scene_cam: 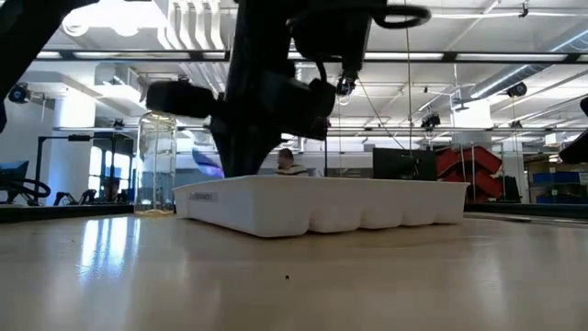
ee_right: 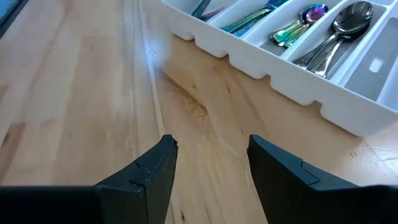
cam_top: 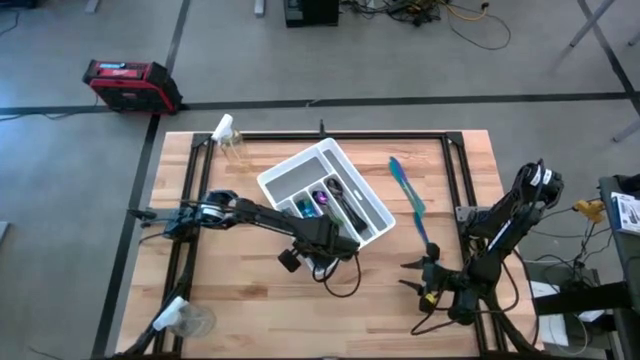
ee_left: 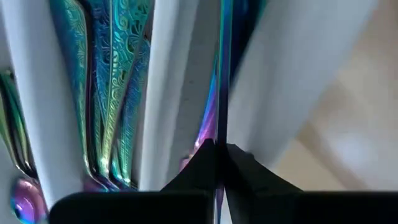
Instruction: Sort silverware
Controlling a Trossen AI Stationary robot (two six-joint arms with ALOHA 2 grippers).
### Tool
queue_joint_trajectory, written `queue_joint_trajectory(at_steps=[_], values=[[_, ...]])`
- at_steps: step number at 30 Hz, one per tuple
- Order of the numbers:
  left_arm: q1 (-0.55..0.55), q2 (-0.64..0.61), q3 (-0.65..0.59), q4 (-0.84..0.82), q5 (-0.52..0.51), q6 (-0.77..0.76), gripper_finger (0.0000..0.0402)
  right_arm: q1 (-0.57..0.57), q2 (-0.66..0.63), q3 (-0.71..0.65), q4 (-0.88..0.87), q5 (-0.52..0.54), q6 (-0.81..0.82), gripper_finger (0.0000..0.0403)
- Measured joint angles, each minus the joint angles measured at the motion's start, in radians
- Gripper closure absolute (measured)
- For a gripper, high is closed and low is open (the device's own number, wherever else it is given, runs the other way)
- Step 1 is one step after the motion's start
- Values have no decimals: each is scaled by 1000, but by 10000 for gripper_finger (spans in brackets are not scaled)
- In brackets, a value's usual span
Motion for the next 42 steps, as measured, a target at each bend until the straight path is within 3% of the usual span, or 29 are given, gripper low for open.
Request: queue_joint_trajectory(at_steps=[9,21,28,36,42], values=[[-2,1,-84,68,-159,-5,386,0,1,0,2,1,14,219],[-6,2,-57,65,-109,-208,294,-65,-3,0,-22,52,93,188],[-20,2,8,-28,-110,-324,268,-107,-91,-1,-180,52,161,149],[3,2,24,94,-151,-381,300,-108,-151,-1,-214,51,148,127],[24,2,24,46,-114,-473,389,-107,-139,-1,-221,44,133,128]])
